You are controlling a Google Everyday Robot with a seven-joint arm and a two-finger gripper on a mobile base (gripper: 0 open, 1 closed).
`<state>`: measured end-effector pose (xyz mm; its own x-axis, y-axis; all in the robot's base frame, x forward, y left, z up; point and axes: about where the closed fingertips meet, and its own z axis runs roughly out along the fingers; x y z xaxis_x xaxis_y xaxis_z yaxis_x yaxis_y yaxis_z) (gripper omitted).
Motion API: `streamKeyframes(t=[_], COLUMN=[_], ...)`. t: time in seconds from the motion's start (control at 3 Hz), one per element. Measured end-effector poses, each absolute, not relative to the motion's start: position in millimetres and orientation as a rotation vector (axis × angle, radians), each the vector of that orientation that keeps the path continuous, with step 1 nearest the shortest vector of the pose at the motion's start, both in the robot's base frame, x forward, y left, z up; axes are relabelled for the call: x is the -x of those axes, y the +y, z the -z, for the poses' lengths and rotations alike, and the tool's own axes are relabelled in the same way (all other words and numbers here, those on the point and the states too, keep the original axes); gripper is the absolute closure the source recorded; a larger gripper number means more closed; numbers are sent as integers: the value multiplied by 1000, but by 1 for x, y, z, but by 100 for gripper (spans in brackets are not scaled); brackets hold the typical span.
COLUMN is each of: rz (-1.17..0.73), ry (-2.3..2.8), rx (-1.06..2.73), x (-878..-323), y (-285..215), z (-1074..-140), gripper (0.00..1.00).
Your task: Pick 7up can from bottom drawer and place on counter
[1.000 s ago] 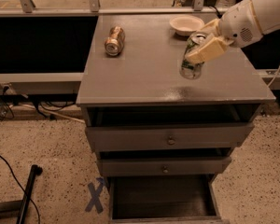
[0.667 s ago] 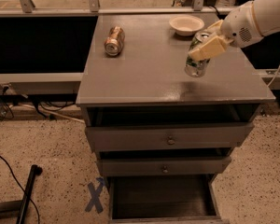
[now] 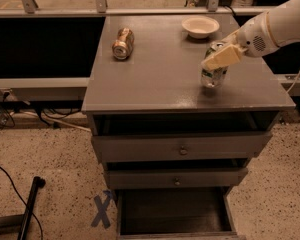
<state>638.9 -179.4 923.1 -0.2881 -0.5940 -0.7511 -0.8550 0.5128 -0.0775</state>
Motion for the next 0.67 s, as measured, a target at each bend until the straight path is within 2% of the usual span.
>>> streamKeyframes(t=[0.33, 0.67], rz=[-446, -446], ry=[2004, 2004], rx=[1184, 1184], x=[-639, -639], y=[-178, -178], z=[-922, -922], gripper=[0, 0])
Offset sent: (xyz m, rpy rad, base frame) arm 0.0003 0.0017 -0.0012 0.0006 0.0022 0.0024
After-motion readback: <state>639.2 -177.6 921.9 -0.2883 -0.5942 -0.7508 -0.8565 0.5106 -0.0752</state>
